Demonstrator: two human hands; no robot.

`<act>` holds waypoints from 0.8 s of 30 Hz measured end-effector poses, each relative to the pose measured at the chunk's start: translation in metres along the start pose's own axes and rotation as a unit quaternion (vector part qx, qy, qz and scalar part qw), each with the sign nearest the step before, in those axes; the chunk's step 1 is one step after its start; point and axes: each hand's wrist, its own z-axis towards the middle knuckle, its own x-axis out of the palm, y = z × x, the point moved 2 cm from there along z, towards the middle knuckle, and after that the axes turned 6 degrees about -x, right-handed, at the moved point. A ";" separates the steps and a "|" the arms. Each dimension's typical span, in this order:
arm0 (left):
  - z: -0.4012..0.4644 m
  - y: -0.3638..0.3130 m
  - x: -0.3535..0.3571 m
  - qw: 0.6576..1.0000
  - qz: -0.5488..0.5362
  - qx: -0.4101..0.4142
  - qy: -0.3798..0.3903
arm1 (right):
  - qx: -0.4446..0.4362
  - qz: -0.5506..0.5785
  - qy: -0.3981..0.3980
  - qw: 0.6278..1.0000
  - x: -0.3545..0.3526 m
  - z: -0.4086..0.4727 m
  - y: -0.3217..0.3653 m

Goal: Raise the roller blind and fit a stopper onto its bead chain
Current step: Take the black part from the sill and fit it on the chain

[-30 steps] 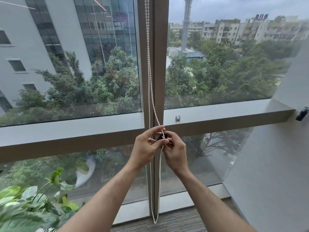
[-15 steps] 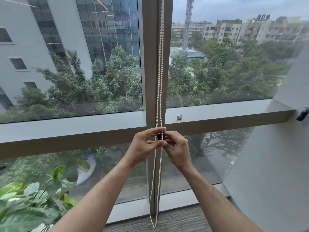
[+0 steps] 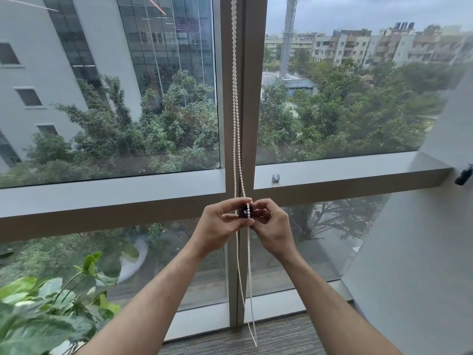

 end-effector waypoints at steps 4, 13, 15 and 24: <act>0.001 -0.003 0.000 1.000 0.005 0.003 -0.009 | 0.013 0.044 0.025 0.999 -0.001 0.000 -0.001; 0.003 -0.002 0.000 0.999 0.023 -0.009 -0.024 | 0.094 -0.001 -0.061 0.994 -0.021 0.012 -0.027; 0.004 -0.001 0.001 0.999 0.025 -0.019 -0.030 | 0.135 -0.033 -0.109 0.984 -0.028 0.019 -0.035; 0.008 0.001 0.005 0.998 0.029 -0.043 -0.045 | 0.176 -0.207 -0.139 0.952 -0.047 0.082 -0.059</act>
